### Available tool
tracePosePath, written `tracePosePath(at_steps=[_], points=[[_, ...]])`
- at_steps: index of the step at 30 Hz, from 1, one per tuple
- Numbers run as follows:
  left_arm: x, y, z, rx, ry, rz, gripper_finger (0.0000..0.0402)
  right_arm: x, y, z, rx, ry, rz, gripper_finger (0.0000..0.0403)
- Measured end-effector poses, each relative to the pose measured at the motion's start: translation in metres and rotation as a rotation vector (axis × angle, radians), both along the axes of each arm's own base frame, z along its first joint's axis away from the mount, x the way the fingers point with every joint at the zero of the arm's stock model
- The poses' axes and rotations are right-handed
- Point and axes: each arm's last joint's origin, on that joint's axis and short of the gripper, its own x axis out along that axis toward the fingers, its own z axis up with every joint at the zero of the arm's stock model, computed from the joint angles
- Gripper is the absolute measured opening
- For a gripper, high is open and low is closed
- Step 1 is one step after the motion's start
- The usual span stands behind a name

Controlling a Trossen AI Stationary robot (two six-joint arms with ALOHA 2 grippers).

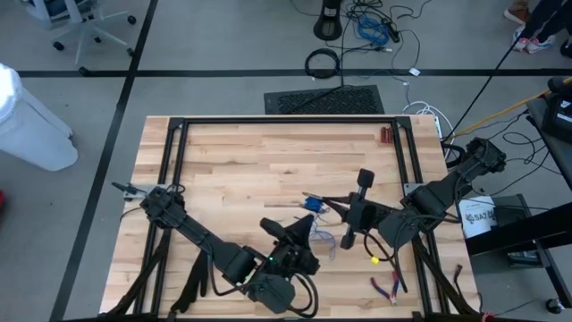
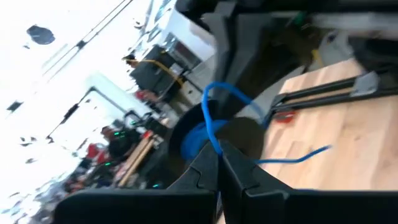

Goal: Coil cords
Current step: Coil the blue wire onto the black spool

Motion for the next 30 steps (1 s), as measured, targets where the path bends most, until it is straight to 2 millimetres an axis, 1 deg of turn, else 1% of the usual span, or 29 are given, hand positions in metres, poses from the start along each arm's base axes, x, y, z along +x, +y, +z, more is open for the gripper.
tracePosePath(at_steps=[2, 5, 11, 16, 25, 30], points=[[-0.001, -0.001, 0.000, 0.017, 0.011, 0.027, 0.0002, -0.001, 0.000, 0.000, 0.004, 0.014, 0.033, 0.0000], [-0.003, -0.003, 0.000, 0.026, 0.023, 0.023, 0.0002, -0.006, -0.001, 0.003, 0.034, 0.023, 0.084, 0.0000], [-0.009, -0.010, 0.003, 0.025, 0.020, 0.005, 0.0002, -0.025, 0.000, 0.012, 0.095, 0.000, 0.135, 0.0000], [-0.020, -0.017, 0.013, 0.011, 0.001, -0.019, 0.0002, -0.041, 0.007, 0.018, 0.113, -0.010, 0.200, 0.0000], [-0.029, -0.029, 0.013, 0.058, 0.063, -0.052, 0.0002, -0.064, 0.020, 0.026, 0.128, -0.038, 0.308, 0.0000], [-0.030, -0.030, 0.011, 0.070, 0.081, -0.063, 0.0027, -0.070, 0.028, 0.031, 0.115, -0.068, 0.363, 0.0000]])
